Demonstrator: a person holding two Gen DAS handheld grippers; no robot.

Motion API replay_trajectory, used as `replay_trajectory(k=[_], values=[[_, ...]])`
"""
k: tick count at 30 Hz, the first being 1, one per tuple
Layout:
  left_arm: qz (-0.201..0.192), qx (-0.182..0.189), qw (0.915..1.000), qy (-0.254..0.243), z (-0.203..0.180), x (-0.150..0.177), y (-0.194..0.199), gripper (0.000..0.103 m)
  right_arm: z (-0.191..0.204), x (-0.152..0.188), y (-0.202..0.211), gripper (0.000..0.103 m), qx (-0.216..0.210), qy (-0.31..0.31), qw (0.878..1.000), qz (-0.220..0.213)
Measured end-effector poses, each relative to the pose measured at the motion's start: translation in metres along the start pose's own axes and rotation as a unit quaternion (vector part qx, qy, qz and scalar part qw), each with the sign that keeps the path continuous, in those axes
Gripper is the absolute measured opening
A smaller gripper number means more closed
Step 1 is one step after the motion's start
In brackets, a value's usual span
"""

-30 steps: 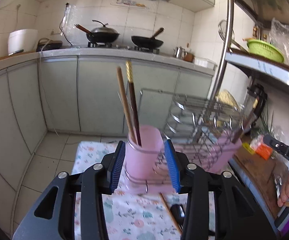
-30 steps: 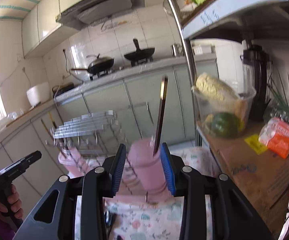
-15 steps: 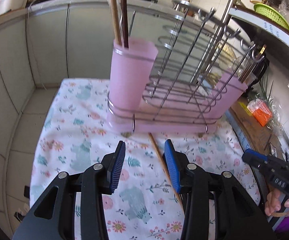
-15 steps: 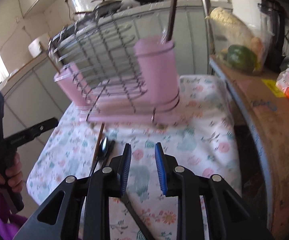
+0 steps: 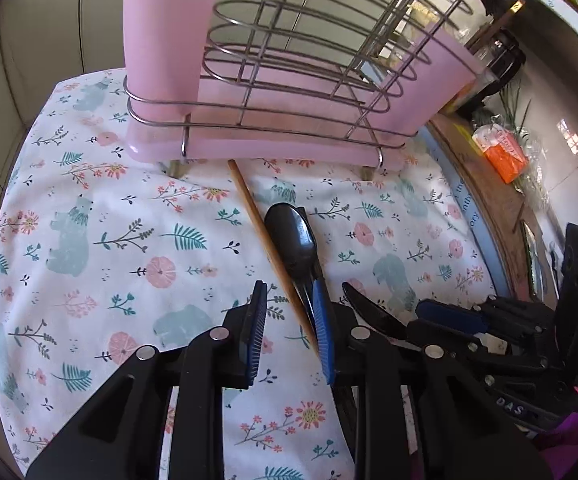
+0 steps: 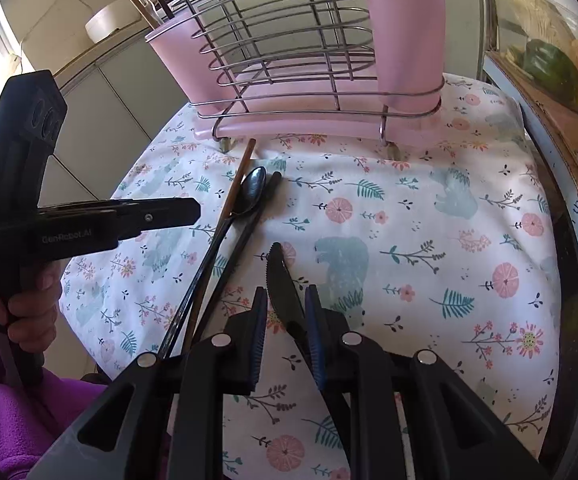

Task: Organize utensils
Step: 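Grasp a wooden chopstick with left tool while right tool grasps the black serrated knife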

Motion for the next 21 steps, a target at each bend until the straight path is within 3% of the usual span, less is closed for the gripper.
replay_trajectory(k=[4,11,15,21], values=[[0.015,-0.013,0.9994,0.03,0.007,-0.008,-0.015,0.023,0.002,0.003,-0.001,0.019,-0.003,0.005,1.0,0.004],[0.027,-0.017,0.9994,0.014,-0.004,-0.008,-0.027,0.007,0.006,0.008,-0.012,0.019,-0.01,0.009,1.0,0.022],[0.028,-0.033,0.999,0.004,-0.009,-0.008,-0.029,0.007,0.012,0.01,-0.018,0.019,-0.006,0.017,0.999,0.029],[0.041,-0.008,0.9986,0.032,-0.001,-0.001,-0.023,0.007,0.007,0.01,-0.013,0.019,-0.012,-0.002,1.0,0.021]])
Point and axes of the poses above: each gripper's, at about its wrist camera, not at the fingertips, and y roughly against the way its jaws point, z to its left, x to its underside, the point moved 9 cm from there along -y, roughly the way its jaws point, and after that the axes turned 5 degrees about z, right-handed, at the moved point
